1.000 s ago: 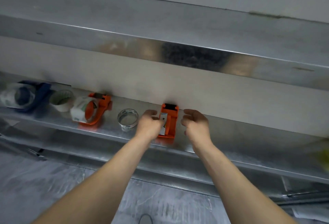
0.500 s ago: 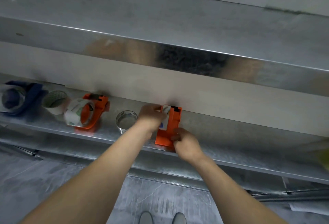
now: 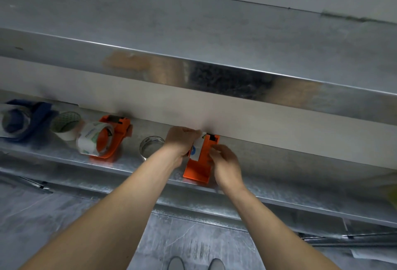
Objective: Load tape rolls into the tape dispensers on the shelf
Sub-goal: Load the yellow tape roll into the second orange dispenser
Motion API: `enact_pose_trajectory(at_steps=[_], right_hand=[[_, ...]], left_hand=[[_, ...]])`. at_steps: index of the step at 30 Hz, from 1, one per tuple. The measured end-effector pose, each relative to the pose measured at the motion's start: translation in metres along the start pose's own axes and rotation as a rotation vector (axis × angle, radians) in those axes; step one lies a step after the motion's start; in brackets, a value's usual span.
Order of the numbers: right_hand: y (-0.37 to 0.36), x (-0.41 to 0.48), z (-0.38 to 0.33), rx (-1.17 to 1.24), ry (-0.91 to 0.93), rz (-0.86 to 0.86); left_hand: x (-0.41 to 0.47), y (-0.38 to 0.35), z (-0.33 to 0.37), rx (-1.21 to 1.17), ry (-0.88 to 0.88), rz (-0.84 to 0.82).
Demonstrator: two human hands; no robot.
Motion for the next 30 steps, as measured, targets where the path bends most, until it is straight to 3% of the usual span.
enact_pose_trajectory(at_steps=[2,9,15,21,30], right_hand=[[-0.003,-0.003,-0.010,0.044,0.022,0.001],[-0.013,-0.002,-0.021,-0.170,0.004,0.078],[-0.003,-0.006,-0.025,-0.222,0.124,0.141],[0.042,0.005,-0.022,-0.606,0.173,0.350],[0.056,0.028,0.016,-0.926,-0.002,0.221]], left_hand=[[0.001,0.001,-0.001,-0.035,0.024,0.028],[0.003,0.005,-0.004,-0.093,0.091,0.004],[0.011,0.006,-0.006,-0.123,0.085,-0.044],[0.018,0.005,-0.011,-0.081,0.062,-0.061],[0.022,0.005,-0.015,-0.076,0.058,-0.061]])
Point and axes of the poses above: each hand's wrist, its own x-axis towards the middle knuckle, its own y-axis out of the back of the hand, z = x × y, the point moved 2 cm from there along x, towards the middle knuckle, and after that the axes turned 7 degrees about -y, right-handed, at the moved point
